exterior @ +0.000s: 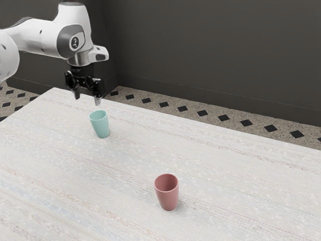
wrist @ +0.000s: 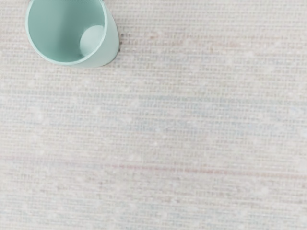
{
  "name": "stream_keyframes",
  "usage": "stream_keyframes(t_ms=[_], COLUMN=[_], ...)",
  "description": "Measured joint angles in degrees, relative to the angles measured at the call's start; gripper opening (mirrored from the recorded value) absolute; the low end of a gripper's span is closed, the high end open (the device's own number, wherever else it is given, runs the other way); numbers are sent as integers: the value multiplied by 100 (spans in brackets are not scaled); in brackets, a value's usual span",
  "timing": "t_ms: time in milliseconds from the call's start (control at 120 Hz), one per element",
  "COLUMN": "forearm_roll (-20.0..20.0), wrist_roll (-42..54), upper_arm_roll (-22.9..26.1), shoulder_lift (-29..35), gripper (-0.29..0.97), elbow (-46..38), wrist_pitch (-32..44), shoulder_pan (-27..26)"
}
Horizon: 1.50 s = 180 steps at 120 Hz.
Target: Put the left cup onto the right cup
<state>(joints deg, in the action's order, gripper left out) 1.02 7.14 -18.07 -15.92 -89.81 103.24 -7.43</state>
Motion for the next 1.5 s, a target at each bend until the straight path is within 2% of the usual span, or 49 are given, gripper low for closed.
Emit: stream_keyframes(t_ms=[142, 467, 742, 1117, 1500], forearm_roll=[-104, -624, -843, -927, -1028], wrist_roll=[38, 124, 226, 388, 498], upper_arm_roll=[196, 242, 243, 243, 221], shoulder_lift=[-421, -1143, -1294, -2099, -2758], gripper=[66, 66, 66, 66, 66], elbow=[114, 214, 274, 1495, 2167], wrist_pitch=[374, 862, 1099, 931, 656], shoulder_pan=[277, 523, 563, 660, 757])
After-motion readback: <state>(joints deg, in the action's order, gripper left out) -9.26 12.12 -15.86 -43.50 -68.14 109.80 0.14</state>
